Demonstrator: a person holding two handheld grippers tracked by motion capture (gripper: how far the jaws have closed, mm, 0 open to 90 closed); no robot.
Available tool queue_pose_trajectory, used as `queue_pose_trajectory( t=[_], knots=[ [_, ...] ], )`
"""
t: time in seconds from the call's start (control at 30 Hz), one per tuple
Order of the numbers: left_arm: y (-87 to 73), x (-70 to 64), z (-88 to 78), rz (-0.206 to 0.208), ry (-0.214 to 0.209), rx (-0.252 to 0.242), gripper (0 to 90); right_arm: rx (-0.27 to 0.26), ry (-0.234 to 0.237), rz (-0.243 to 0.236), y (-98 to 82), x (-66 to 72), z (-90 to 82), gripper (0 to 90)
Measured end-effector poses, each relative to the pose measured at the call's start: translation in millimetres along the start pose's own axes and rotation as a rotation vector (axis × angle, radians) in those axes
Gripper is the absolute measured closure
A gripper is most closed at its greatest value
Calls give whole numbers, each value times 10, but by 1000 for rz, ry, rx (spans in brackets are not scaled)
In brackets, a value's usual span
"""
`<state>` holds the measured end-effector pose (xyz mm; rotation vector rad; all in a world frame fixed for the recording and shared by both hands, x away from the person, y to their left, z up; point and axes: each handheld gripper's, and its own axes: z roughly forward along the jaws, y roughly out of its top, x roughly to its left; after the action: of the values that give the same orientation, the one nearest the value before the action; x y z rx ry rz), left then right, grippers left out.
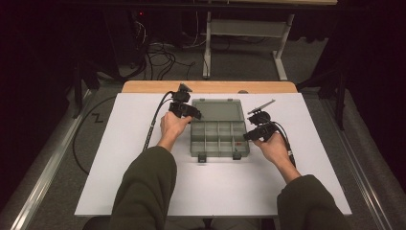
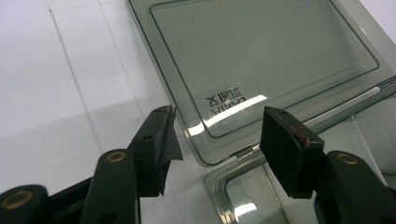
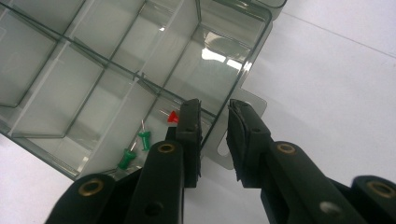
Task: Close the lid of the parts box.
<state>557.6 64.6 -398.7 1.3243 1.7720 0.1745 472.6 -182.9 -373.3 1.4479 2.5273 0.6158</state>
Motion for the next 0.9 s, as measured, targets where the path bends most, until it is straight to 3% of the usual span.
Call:
queue_pose_trajectory(
  t=[0.3, 0.7, 0.9],
  knots=[
    [24, 29, 94, -73, -6, 14, 432, 2, 2, -2, 5, -4, 1, 770],
    [12, 78, 190, -123, -13, 44, 420, 9, 3, 6, 13, 1, 0, 770],
    [12, 80, 179, -113, -24, 42, 424, 11, -2, -4, 16, 0, 0, 771]
  ],
)
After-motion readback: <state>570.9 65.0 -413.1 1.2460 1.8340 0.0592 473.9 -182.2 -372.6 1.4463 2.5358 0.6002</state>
